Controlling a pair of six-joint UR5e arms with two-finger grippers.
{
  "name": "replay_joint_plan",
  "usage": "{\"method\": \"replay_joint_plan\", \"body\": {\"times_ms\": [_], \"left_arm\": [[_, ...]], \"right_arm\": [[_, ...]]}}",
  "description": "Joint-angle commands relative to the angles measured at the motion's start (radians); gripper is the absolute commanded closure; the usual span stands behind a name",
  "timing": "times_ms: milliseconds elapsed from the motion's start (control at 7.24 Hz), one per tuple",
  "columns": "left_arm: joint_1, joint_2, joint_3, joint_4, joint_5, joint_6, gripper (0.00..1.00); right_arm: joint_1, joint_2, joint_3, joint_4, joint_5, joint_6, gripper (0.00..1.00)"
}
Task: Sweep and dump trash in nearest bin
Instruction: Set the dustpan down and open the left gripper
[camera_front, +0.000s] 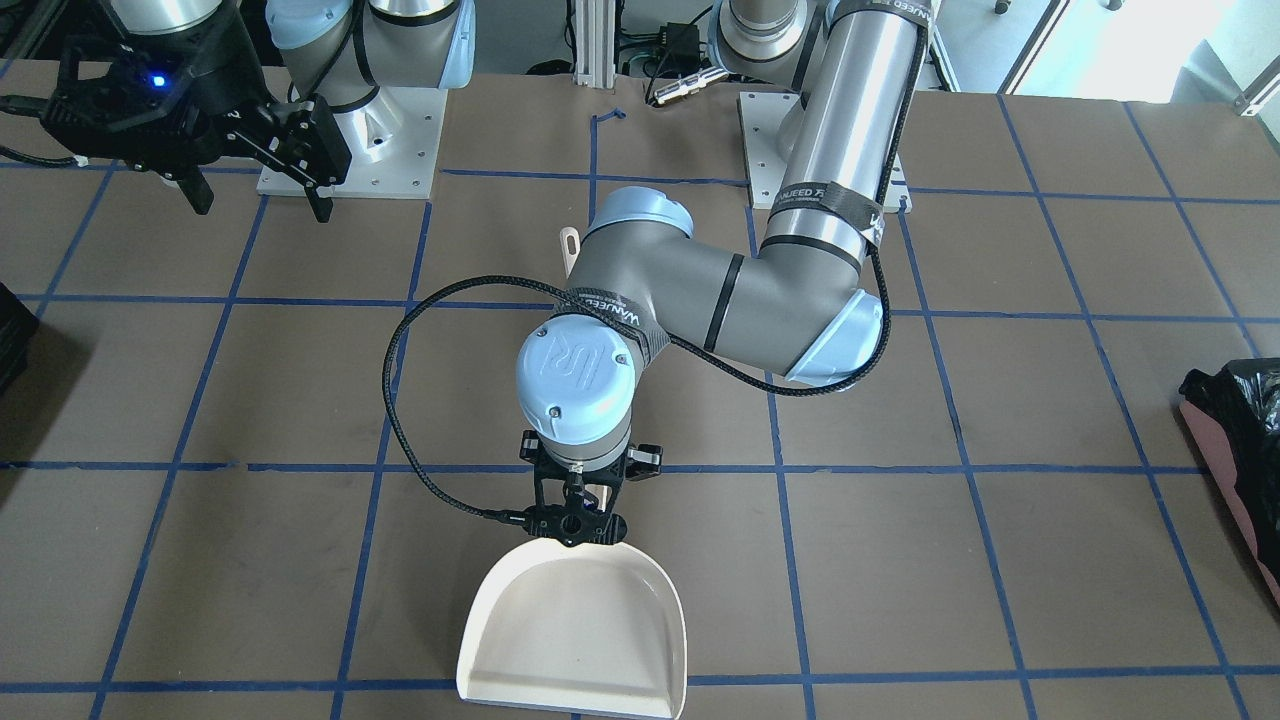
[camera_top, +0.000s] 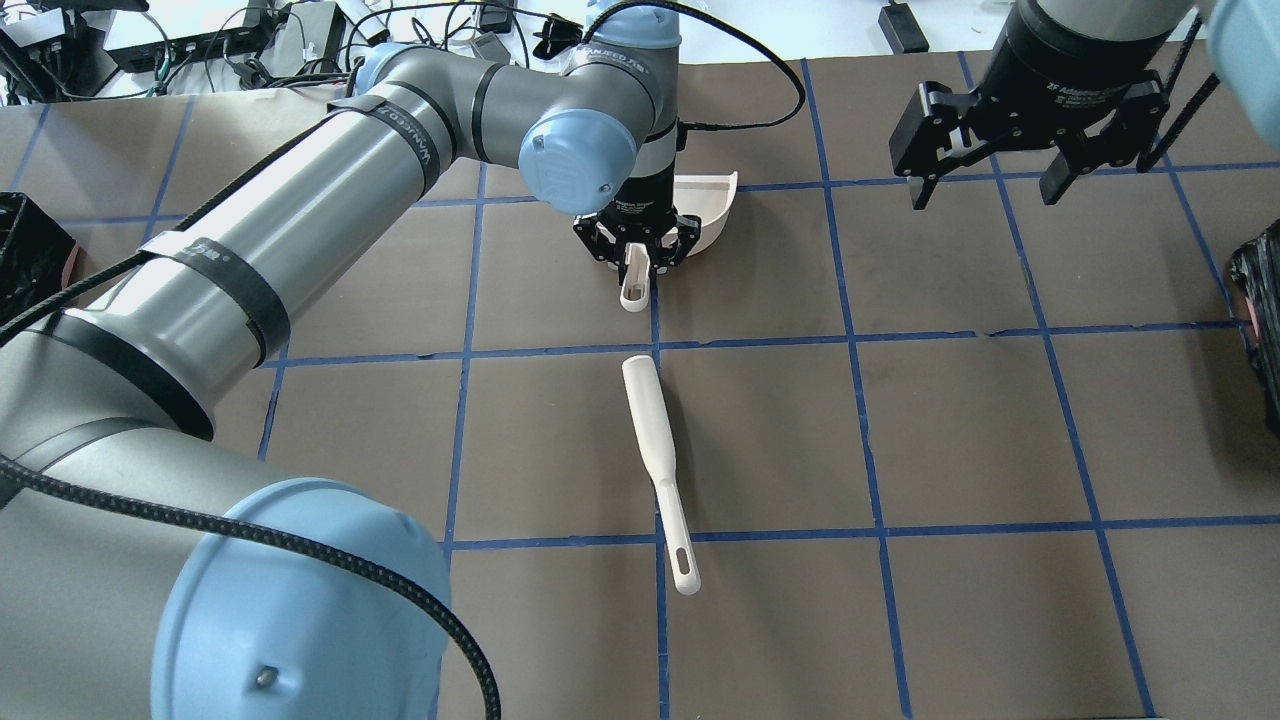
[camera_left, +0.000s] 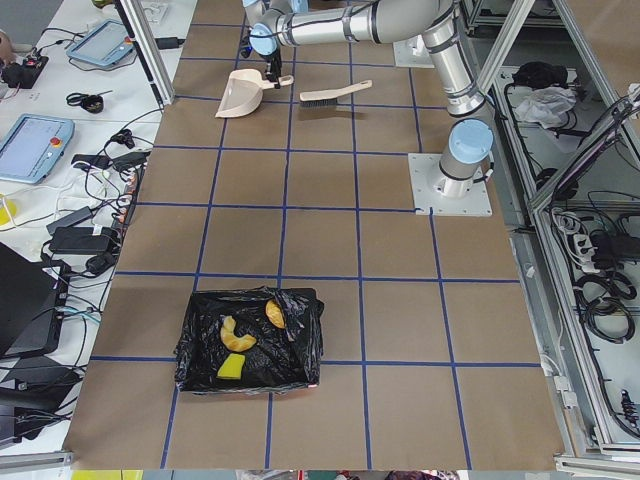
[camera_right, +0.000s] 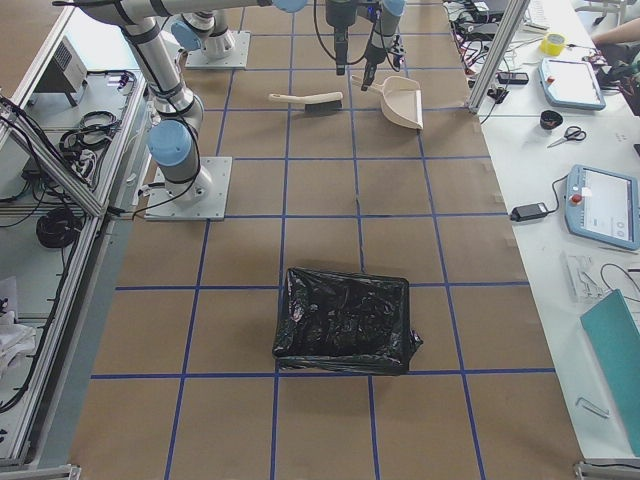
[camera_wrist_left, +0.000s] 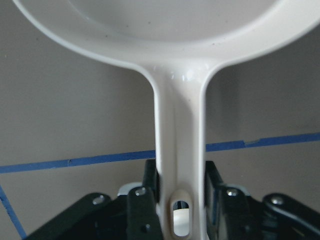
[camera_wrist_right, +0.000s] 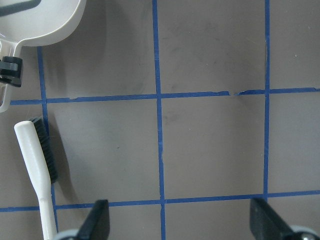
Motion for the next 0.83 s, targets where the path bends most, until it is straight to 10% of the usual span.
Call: {"method": "replay_joint_plan", "body": {"times_ms": [0,691], "left_arm": [[-0.001,0.001,0.000,0.002,0.002,0.000,0.51],[-0.001,0.023,0.000,0.002,0.025,0.012,0.00]], "right_arm": [[0.000,0.000,0.001,0.000,0.000,0.000,0.00],[0.000,0.000,0.001,-0.003,0.000,0.000,0.00]]}}
